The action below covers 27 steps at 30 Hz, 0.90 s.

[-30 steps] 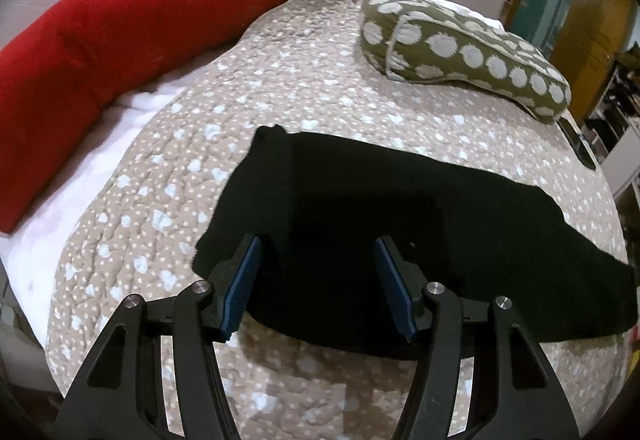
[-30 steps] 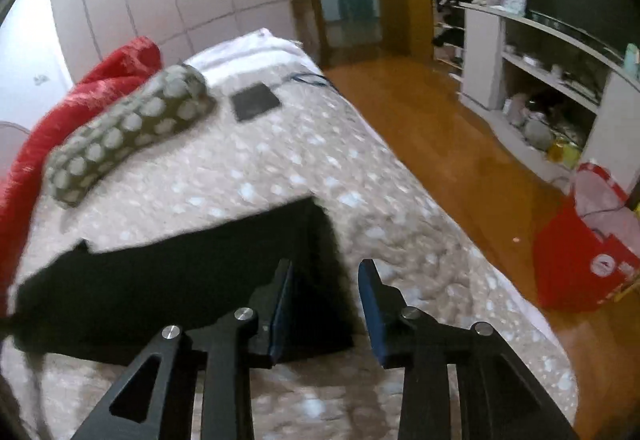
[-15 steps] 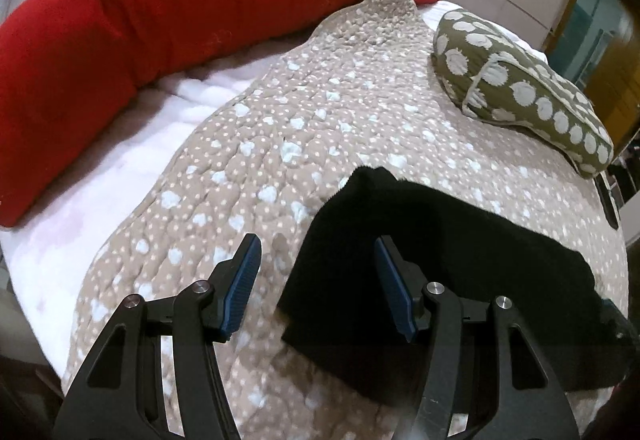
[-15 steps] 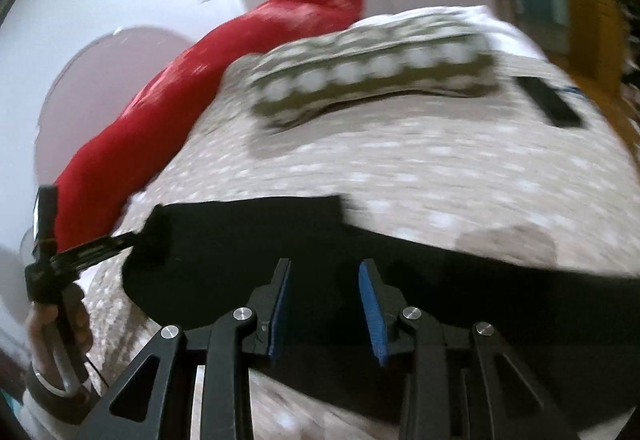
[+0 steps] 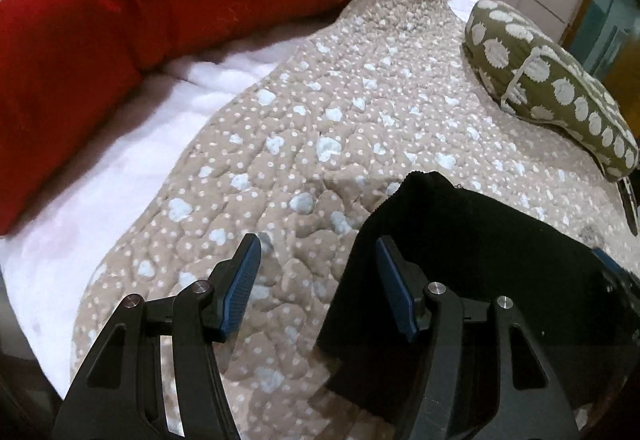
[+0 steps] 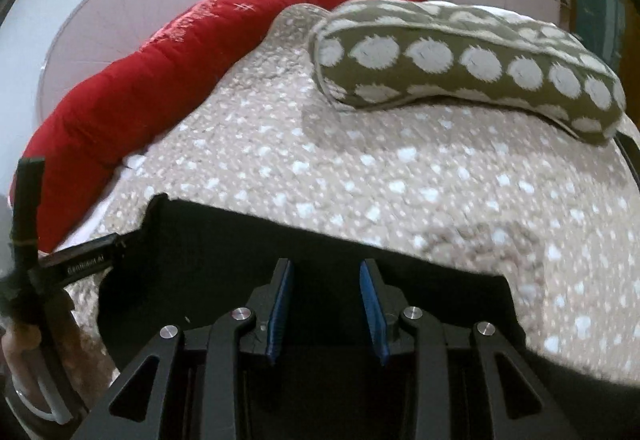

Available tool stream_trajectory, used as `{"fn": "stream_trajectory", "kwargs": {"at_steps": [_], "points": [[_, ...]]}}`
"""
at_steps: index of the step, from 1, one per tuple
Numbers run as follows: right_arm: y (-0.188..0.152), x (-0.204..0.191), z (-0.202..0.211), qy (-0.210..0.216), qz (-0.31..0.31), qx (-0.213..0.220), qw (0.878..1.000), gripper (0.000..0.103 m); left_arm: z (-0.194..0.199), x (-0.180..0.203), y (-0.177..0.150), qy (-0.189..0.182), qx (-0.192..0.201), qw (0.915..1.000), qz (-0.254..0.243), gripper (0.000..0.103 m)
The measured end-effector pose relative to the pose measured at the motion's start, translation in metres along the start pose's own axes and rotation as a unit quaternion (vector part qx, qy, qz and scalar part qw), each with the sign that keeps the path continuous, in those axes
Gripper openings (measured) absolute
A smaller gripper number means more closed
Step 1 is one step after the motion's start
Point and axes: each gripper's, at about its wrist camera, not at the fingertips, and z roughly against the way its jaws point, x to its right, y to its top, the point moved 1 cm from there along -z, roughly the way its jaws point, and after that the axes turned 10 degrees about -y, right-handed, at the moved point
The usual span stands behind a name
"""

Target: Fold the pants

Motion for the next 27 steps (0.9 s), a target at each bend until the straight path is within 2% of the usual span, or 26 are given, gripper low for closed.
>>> {"fn": "stream_trajectory", "kwargs": {"at_steps": [8,13,15,17,20,24,27], "points": [[0.019,-0.044,-0.004,0.028,0.042,0.002,0.999,0.036,0.029,0.005,-0.012,-0.009,0.016,0.9997,-0.015,0.06],[0.02,-0.066,-0.015,0.039,0.065,-0.009,0.997,0.038,0.039,0.008,-0.019,-0.046,0.008,0.9989,-0.007,0.06],[0.024,-0.074,-0.02,0.048,0.075,-0.009,0.996,0.044,0.043,0.007,-0.024,-0.075,0.003,0.9972,0.003,0.066],[0.027,-0.077,-0.024,0.063,0.074,-0.012,0.995,0.045,0.048,0.004,-0.031,-0.106,0.002,0.9941,0.021,0.077],[0.035,-0.082,-0.033,0.08,0.079,-0.022,0.993,0.048,0.048,0.001,-0.041,-0.124,-0.004,0.9911,0.046,0.078],[0.042,-0.095,-0.044,0.072,0.105,-0.023,0.992,0.049,0.039,0.002,-0.05,-0.118,-0.011,0.9913,0.058,0.078],[0.045,-0.105,-0.053,0.09,0.122,-0.028,0.988,0.049,0.028,0.004,-0.051,-0.109,-0.017,0.9918,0.064,0.08]]}}
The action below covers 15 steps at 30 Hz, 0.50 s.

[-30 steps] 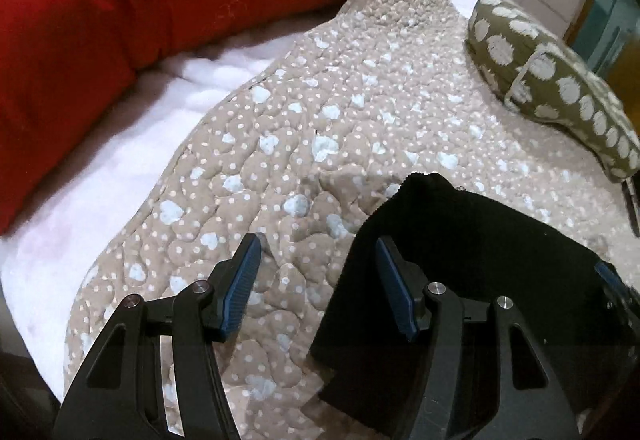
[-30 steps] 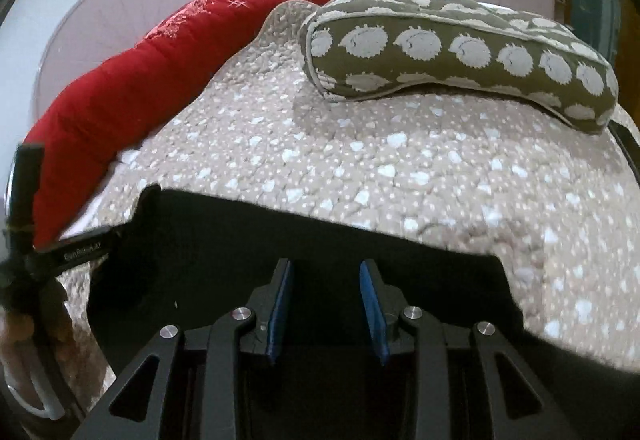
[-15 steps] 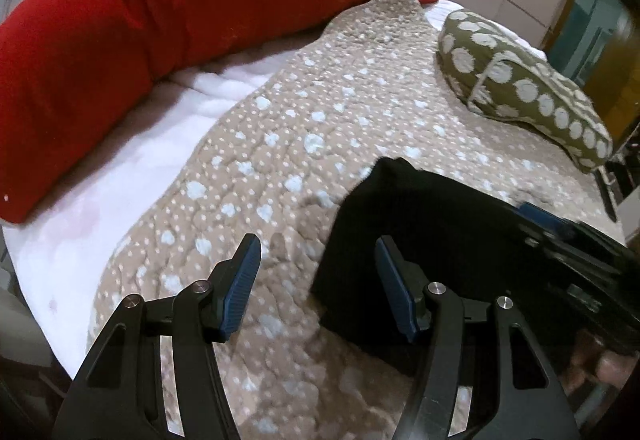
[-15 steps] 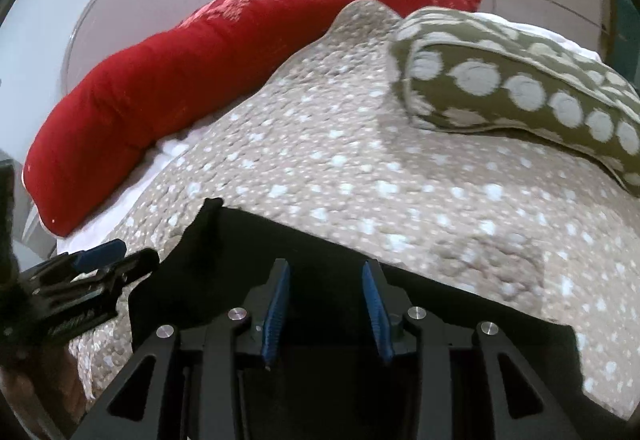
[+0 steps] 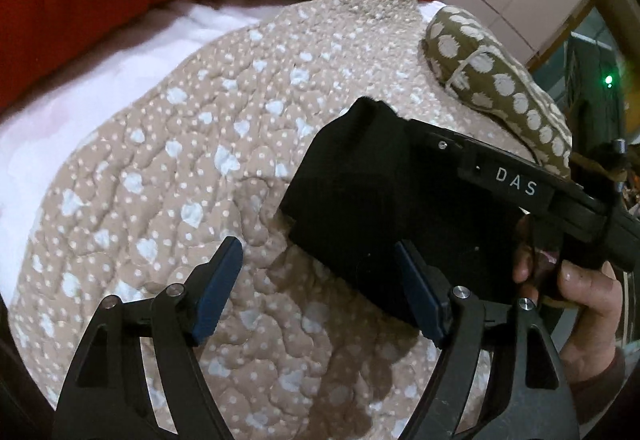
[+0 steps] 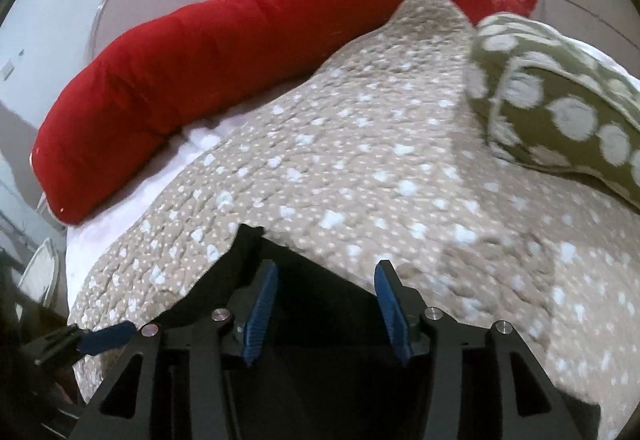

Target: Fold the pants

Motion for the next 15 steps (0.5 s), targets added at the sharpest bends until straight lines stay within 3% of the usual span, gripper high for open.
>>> {"fn": "stream_trajectory", "kwargs": {"at_steps": [4,7,9,11,15], "points": [[0.003,-0.005,-0.014,0.014,0.017,-0.007,1.0,0.05,-0.01,0.003,0.003,-0.004,0.015,0.9998,0.013,0.095],[0.0,0.007,-0.021,0.035,-0.029,-0.005,0.999,0.055,-0.02,0.005,0.009,-0.021,0.029,0.999,0.026,0.096],[-0.004,0.018,-0.015,0.04,-0.063,0.006,0.997,0.055,-0.021,0.006,0.012,-0.047,0.04,0.9979,0.023,0.073],[-0.008,0.027,0.0,0.021,-0.084,0.028,0.996,0.055,-0.023,0.009,0.015,-0.063,0.03,0.9974,0.019,0.033],[-0.018,0.059,0.038,0.025,-0.133,0.06,0.989,0.055,-0.011,0.031,0.014,-0.059,0.053,0.9965,-0.025,0.023]]}}
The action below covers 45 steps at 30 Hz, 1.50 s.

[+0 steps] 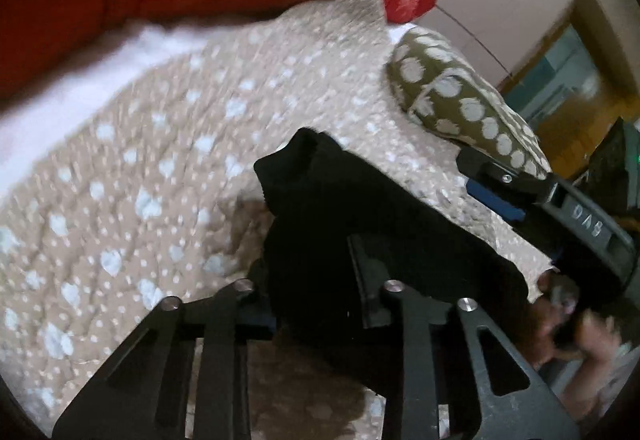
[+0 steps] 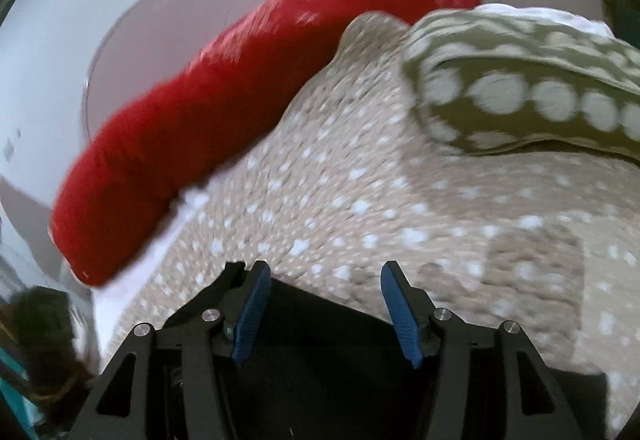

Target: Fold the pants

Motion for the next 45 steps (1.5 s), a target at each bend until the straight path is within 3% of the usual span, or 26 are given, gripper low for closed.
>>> {"fn": "stream_trajectory", "kwargs": {"at_steps": [4,8,11,15,21,26,28,30,33,37,41,45], "points": [[0.004,0.016,0.031,0.016,-0.033,-0.003,0.999,0.055,0.022,0.04,-0.008,-0.014,0.037,0.9965,-0.074,0.021],[0.01,0.013,0.06,0.029,-0.049,0.004,0.998,0.057,0.033,0.081,-0.03,-0.021,0.057,0.9864,-0.153,0.021],[0.011,0.007,0.082,0.058,-0.067,0.012,0.996,0.074,0.029,0.097,-0.043,-0.025,0.054,0.9821,-0.179,0.021],[0.004,-0.003,0.081,0.074,-0.074,-0.012,0.994,0.077,0.02,0.105,-0.053,-0.025,0.042,0.9808,-0.189,0.021],[-0.01,-0.018,0.047,0.04,-0.063,-0.069,0.995,0.077,0.017,0.1,-0.055,-0.02,0.035,0.9815,-0.187,0.019],[-0.01,-0.012,0.044,0.048,-0.068,-0.069,0.994,0.076,0.016,0.098,-0.052,-0.018,0.036,0.9824,-0.182,0.019],[-0.009,-0.014,0.044,0.052,-0.056,-0.072,0.994,0.073,0.015,0.099,-0.052,-0.014,0.036,0.9822,-0.184,0.019],[-0.006,-0.019,0.039,0.061,-0.049,-0.072,0.994,0.054,0.015,0.097,-0.052,-0.013,0.033,0.9827,-0.182,0.019],[-0.007,-0.025,0.03,0.076,-0.042,-0.082,0.993,0.042,0.013,0.094,-0.051,-0.013,0.031,0.9831,-0.18,0.019],[-0.01,-0.029,0.035,0.041,-0.014,-0.057,0.997,0.023,0.014,0.097,-0.051,-0.025,0.028,0.9828,-0.181,0.019],[-0.012,-0.017,0.054,0.022,-0.022,-0.023,0.999,0.017,0.022,0.116,-0.052,-0.062,0.018,0.9793,-0.192,0.019],[-0.019,0.01,0.094,0.012,-0.037,0.017,0.999,0.016,0.033,0.14,-0.058,-0.124,-0.011,0.9698,-0.21,0.019]]}}
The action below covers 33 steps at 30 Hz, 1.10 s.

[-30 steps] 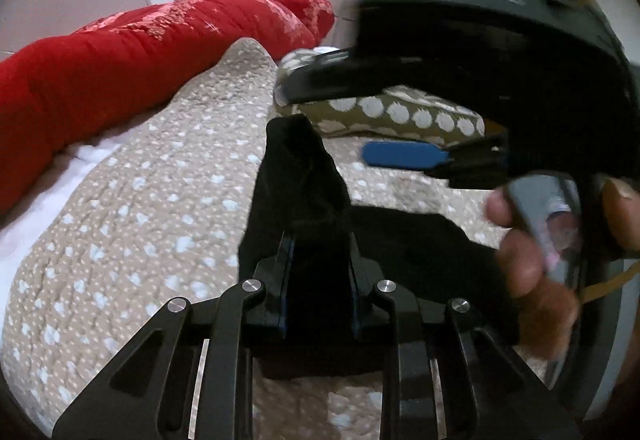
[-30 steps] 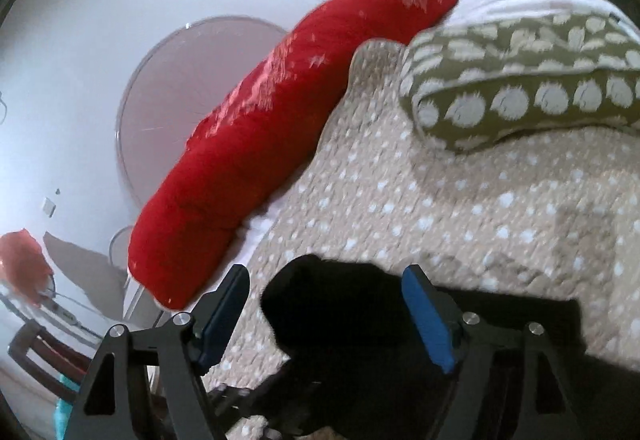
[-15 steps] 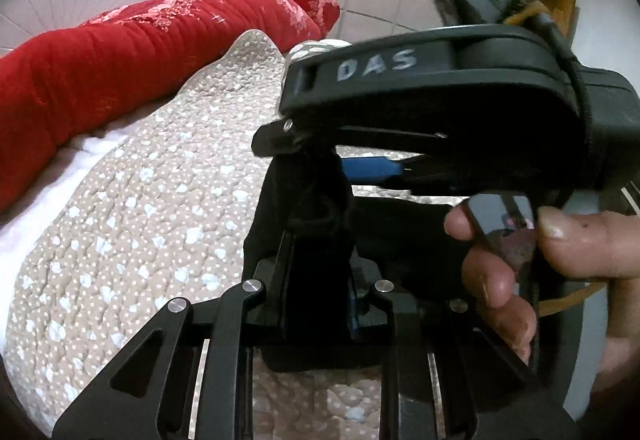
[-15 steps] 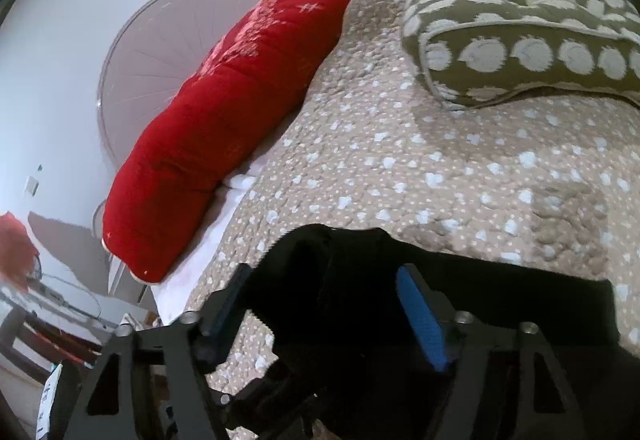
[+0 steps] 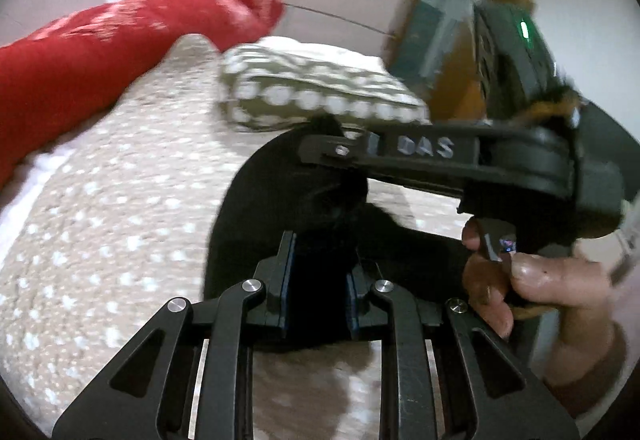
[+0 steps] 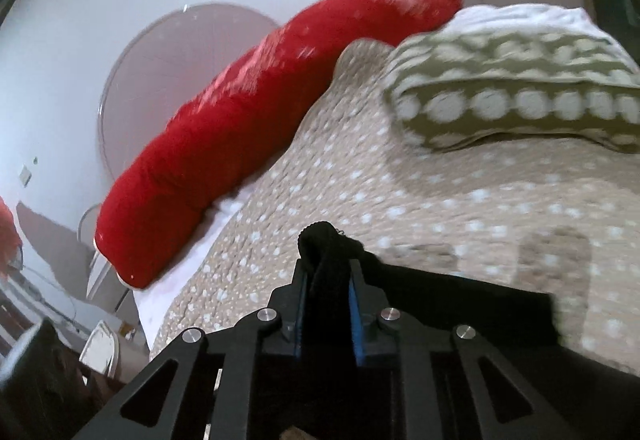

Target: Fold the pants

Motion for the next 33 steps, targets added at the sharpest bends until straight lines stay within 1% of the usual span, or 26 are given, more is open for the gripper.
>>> {"fn": "stream_trajectory", "kwargs": {"at_steps": [1,3,4,5,7,8,10,11,12,13,14,15,17,19,20,21,24,27,29,30,31,33], "points": [[-0.003,0.011,0.011,-0.003,-0.009,0.008,1.0,0.015,0.002,0.006,0.0,-0.02,-0.007,0.9998,-0.003,0.019],[-0.012,0.041,0.036,-0.016,-0.036,0.026,0.999,0.014,0.004,0.016,-0.003,-0.039,-0.019,0.999,-0.013,0.031],[-0.016,0.05,0.043,-0.021,-0.044,0.031,0.998,0.014,0.005,0.02,-0.005,-0.039,-0.024,0.9987,-0.021,0.042],[-0.022,0.063,0.052,-0.031,-0.055,0.037,0.997,0.014,0.005,0.023,-0.006,-0.034,-0.026,0.9987,-0.028,0.045],[-0.034,0.094,0.065,-0.057,-0.081,0.042,0.994,0.014,0.002,0.026,-0.01,-0.01,-0.031,0.9985,-0.044,0.045],[-0.04,0.112,0.068,-0.076,-0.1,0.04,0.991,0.014,-0.001,0.025,-0.011,0.005,-0.035,0.9982,-0.048,0.045],[-0.048,0.136,0.068,-0.116,-0.114,0.035,0.986,0.014,-0.011,0.019,-0.011,0.027,-0.047,0.9977,-0.042,0.045],[-0.053,0.148,0.062,-0.135,-0.118,0.019,0.984,0.015,-0.017,0.013,-0.01,0.034,-0.055,0.9973,-0.035,0.045],[-0.059,0.162,0.049,-0.131,-0.128,-0.016,0.983,0.018,-0.021,0.01,-0.011,0.041,-0.062,0.9968,-0.03,0.045],[-0.061,0.17,0.045,-0.125,-0.138,-0.027,0.982,0.019,-0.027,0.007,-0.01,0.049,-0.068,0.9961,-0.027,0.045],[-0.064,0.177,0.045,-0.12,-0.152,-0.028,0.981,0.03,-0.03,0.005,-0.009,0.053,-0.07,0.9958,-0.027,0.045],[-0.065,0.181,0.05,-0.12,-0.161,-0.02,0.979,0.037,-0.034,0.005,-0.008,0.057,-0.07,0.9955,-0.029,0.045],[-0.063,0.184,0.072,-0.123,-0.166,0.016,0.978,0.038,-0.04,0.008,-0.008,0.063,-0.075,0.9945,-0.037,0.045],[-0.06,0.184,0.093,-0.141,-0.169,0.046,0.974,0.038,-0.048,0.011,-0.007,0.063,-0.078,0.994,-0.043,0.045],[-0.059,0.181,0.1,-0.145,-0.165,0.053,0.974,0.038,-0.052,0.011,-0.006,0.063,-0.08,0.9938,-0.044,0.045],[-0.058,0.176,0.103,-0.142,-0.154,0.056,0.976,0.038,-0.055,0.013,-0.007,0.063,-0.083,0.9936,-0.044,0.045],[-0.059,0.153,0.098,-0.131,-0.119,0.042,0.983,0.038,-0.063,0.014,-0.007,0.06,-0.089,0.9935,-0.039,0.045],[-0.067,0.142,0.093,-0.13,-0.101,0.034,0.986,0.038,-0.073,0.014,-0.012,0.066,-0.102,0.9919,-0.039,0.045],[-0.073,0.142,0.083,-0.135,-0.1,0.023,0.985,0.038,-0.08,0.013,-0.016,0.075,-0.109,0.9903,-0.042,0.046],[-0.077,0.144,0.075,-0.145,-0.101,0.01,0.984,0.038,-0.083,0.013,-0.018,0.081,-0.112,0.9894,-0.044,0.048],[-0.081,0.146,0.065,-0.168,-0.097,-0.006,0.981,0.038,-0.085,0.012,-0.019,0.086,-0.115,0.9886,-0.045,0.052],[-0.088,0.154,0.052,-0.199,-0.094,-0.024,0.975,0.039,-0.088,0.009,-0.019,0.086,-0.12,0.9883,-0.038,0.052]]}}
